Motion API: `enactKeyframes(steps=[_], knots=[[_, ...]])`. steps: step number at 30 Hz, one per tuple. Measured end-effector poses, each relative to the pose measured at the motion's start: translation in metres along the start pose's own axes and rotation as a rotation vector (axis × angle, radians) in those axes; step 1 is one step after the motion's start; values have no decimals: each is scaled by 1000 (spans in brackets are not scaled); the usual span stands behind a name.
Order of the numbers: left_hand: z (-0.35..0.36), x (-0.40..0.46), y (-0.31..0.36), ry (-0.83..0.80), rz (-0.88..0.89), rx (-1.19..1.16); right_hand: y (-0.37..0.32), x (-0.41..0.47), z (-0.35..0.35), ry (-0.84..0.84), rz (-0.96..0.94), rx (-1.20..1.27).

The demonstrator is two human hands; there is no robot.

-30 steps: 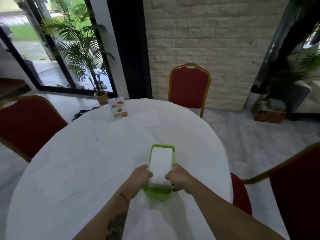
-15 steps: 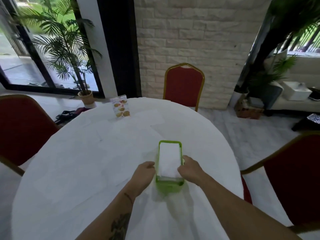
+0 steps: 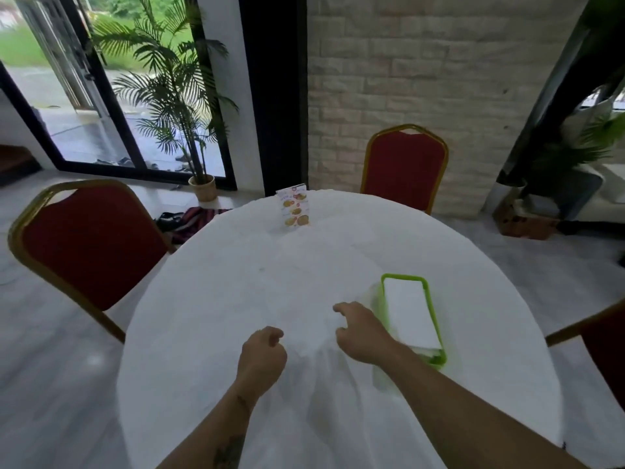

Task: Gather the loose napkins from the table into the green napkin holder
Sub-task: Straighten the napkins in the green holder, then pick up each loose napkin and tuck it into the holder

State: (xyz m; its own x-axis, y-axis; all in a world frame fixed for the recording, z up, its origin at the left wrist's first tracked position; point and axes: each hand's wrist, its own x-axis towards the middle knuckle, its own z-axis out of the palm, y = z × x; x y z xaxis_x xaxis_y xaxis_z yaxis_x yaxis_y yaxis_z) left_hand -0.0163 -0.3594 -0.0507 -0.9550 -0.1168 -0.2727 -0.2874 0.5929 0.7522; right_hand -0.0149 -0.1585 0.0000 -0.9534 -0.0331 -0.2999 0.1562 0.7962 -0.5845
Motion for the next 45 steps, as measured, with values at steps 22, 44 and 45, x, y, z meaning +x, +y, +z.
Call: enactKeyframes(steps=[22,44,45], knots=[[6,8,-56,-216,66,650,36,90,52,145,405,37],[5,7,-47,-1,189,424,21,48,75,-112,-44,-175],[6,6,-44,-31,207,438,20,51,75,-47,23,-74]])
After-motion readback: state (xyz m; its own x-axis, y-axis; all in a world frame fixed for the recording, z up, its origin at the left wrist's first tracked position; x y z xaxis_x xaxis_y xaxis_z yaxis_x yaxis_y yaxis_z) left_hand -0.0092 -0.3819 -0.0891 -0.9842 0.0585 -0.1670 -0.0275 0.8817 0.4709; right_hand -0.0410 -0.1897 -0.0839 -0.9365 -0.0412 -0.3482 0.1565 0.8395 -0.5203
